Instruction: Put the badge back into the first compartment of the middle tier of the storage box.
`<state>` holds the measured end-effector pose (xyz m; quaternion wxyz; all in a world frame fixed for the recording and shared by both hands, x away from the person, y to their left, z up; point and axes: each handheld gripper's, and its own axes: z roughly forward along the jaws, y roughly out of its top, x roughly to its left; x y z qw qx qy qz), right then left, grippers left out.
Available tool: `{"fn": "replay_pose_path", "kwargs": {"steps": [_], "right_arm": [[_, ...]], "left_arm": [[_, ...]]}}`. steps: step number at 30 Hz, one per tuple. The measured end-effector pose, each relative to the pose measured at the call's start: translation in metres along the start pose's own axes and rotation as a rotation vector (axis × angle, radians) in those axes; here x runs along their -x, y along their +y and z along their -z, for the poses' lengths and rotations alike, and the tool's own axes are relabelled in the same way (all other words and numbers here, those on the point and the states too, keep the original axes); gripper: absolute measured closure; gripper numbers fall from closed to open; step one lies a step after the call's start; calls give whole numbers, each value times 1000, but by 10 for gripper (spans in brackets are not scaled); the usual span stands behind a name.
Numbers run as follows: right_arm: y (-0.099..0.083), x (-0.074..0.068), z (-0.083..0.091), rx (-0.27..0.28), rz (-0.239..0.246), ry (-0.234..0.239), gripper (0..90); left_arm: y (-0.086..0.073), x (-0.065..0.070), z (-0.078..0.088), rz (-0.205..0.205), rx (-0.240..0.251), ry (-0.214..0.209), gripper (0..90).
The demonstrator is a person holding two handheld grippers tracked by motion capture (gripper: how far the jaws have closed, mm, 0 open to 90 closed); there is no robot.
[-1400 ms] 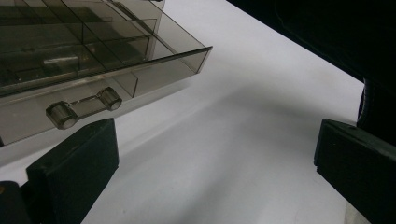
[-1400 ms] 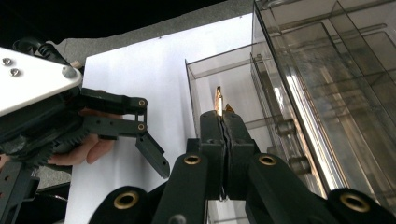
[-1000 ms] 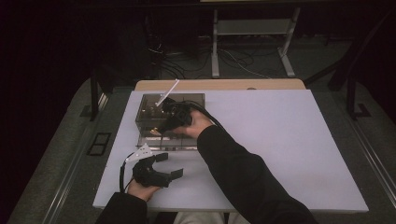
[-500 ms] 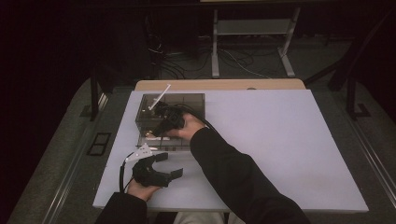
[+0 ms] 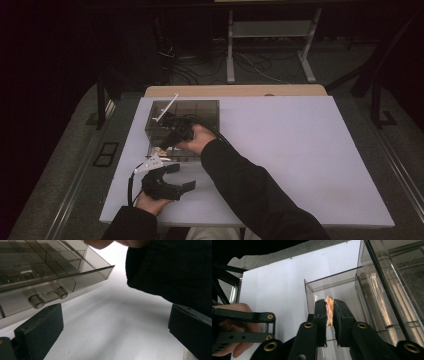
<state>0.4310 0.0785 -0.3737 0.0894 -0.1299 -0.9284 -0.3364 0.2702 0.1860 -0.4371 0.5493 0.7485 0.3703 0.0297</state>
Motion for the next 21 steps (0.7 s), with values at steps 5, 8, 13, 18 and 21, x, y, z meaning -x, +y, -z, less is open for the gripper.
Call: {"fn": "replay_pose_path", "kwargs": {"steps": [5, 8, 13, 18, 21], "right_arm": [[0, -4, 12, 18, 5, -5, 749], [-1, -6, 19, 24, 8, -16, 708], [-4, -10, 32, 40, 8, -52, 572], [-12, -11, 47, 58, -6, -66, 396], [-17, -11, 58, 76, -12, -89, 310]], "left_arm": [[0, 0, 0, -2, -1, 0, 0], [0, 0, 0, -2, -2, 0, 0], [0, -1, 0, -6, -3, 0, 0], [0, -1, 0, -9, -8, -1, 0], [0, 0, -1, -2, -4, -1, 0]]}}
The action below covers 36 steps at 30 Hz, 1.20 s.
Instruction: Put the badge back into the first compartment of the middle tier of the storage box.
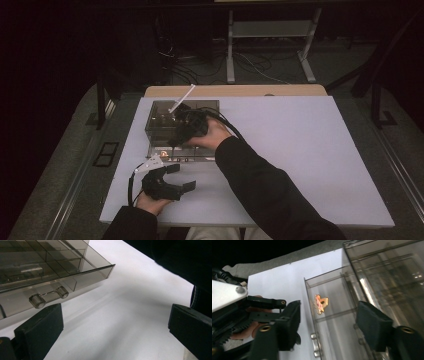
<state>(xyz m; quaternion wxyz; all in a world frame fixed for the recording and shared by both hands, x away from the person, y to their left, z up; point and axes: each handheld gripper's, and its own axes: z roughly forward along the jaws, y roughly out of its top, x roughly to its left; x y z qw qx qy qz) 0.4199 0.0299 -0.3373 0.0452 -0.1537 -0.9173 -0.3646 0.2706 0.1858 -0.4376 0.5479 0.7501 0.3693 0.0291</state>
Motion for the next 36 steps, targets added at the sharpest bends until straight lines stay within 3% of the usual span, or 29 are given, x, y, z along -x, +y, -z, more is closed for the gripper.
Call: {"fn": "replay_pose_path", "kwargs": {"steps": [5, 7, 8, 10, 19, 36], "right_arm": [[-11, 2, 18, 38, -38, -52, 119], [-18, 2, 26, 56, -52, -73, 104], [-21, 2, 30, 62, -58, -73, 103], [-29, 3, 38, 78, -73, -67, 7], [-62, 4, 71, 120, -133, -100, 0], [-126, 10, 107, 205, -244, -145, 0]], "left_arm": [[0, 0, 0, -5, -5, -1, 0], [0, -1, 0, -4, -8, -3, 0], [0, -1, 0, -4, -8, -3, 0], [0, -1, 0, -5, -6, -1, 0], [0, -1, -1, -6, -7, 1, 0], [-1, 0, 0, 3, -4, 3, 0]]}}
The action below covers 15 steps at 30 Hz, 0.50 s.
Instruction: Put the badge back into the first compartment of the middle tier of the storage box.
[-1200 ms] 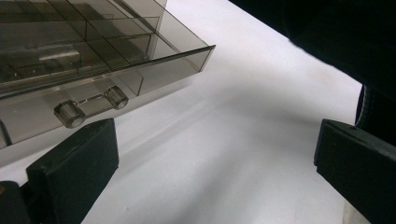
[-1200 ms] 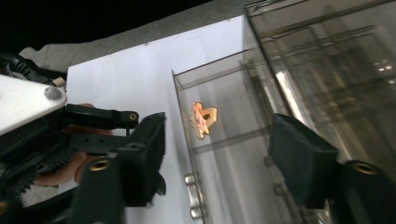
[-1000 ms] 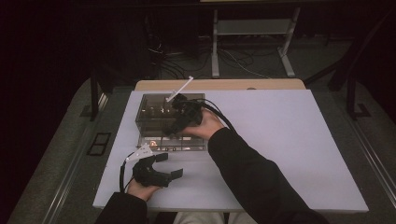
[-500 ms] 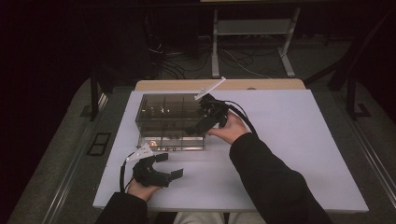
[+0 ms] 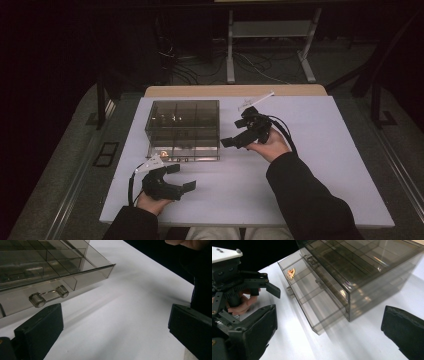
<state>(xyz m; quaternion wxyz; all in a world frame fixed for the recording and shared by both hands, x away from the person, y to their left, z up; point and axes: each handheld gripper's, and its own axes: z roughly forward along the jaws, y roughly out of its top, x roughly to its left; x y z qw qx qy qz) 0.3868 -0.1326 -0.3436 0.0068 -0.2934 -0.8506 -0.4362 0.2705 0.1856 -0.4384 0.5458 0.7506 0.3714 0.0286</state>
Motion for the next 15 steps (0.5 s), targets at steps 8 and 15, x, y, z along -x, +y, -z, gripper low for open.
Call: {"fn": "replay_pose_path", "kwargs": {"steps": [8, 15], "right_arm": [[-19, 6, 18, 24, -27, -22, 0], [-36, 9, 29, 33, -44, -35, 0]], "left_arm": [[0, 0, 0, 1, 1, 1, 0], [0, 0, 0, 1, 0, 2, 0]]}}
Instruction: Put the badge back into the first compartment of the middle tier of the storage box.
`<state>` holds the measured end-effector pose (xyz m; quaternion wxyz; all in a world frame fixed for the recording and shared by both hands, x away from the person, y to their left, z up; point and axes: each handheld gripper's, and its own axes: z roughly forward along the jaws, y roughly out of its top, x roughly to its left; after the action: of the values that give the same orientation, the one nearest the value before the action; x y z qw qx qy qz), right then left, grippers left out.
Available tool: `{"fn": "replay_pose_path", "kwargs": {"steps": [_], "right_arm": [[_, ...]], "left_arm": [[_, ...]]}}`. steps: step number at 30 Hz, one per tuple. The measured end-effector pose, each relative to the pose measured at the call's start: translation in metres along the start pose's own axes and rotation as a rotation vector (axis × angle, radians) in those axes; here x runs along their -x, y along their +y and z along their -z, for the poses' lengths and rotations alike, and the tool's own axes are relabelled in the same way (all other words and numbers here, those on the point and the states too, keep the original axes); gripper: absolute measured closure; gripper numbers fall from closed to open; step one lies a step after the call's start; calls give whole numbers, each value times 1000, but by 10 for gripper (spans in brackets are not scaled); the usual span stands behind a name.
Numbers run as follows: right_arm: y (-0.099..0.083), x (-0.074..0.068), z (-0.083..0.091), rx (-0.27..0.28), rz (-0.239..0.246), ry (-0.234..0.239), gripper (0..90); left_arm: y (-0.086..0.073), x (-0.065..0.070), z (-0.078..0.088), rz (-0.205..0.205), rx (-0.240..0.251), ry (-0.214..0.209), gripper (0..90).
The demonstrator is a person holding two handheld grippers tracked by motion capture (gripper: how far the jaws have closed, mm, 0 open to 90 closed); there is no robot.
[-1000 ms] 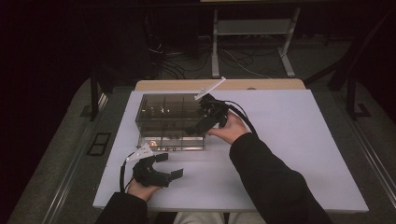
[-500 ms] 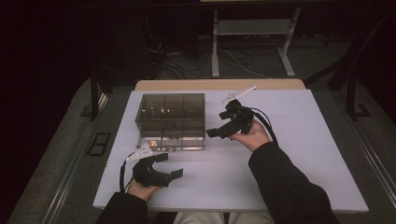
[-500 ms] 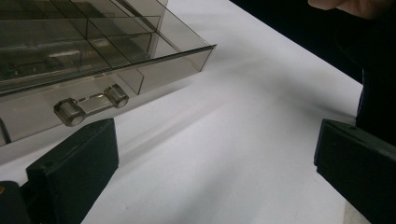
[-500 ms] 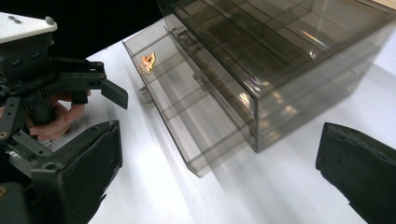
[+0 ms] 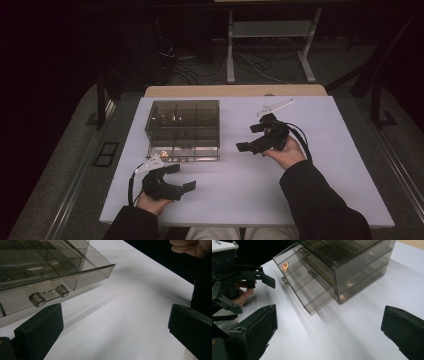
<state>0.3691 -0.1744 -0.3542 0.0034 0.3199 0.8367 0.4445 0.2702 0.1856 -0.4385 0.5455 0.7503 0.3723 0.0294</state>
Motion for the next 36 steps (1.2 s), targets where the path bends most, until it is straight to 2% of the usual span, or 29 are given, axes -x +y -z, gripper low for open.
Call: {"fn": "replay_pose_path", "kwargs": {"steps": [6, 22, 36], "right_arm": [[-19, 5, 11, 18, -20, -19, 0], [-57, 3, 31, 42, -47, -34, 0], [-103, 3, 54, 74, -112, -80, 0]], "left_arm": [[0, 0, 0, 2, 0, 1, 0], [-1, 0, 0, 2, -1, 3, 0], [-1, 0, 1, 2, 1, 8, 0]]}}
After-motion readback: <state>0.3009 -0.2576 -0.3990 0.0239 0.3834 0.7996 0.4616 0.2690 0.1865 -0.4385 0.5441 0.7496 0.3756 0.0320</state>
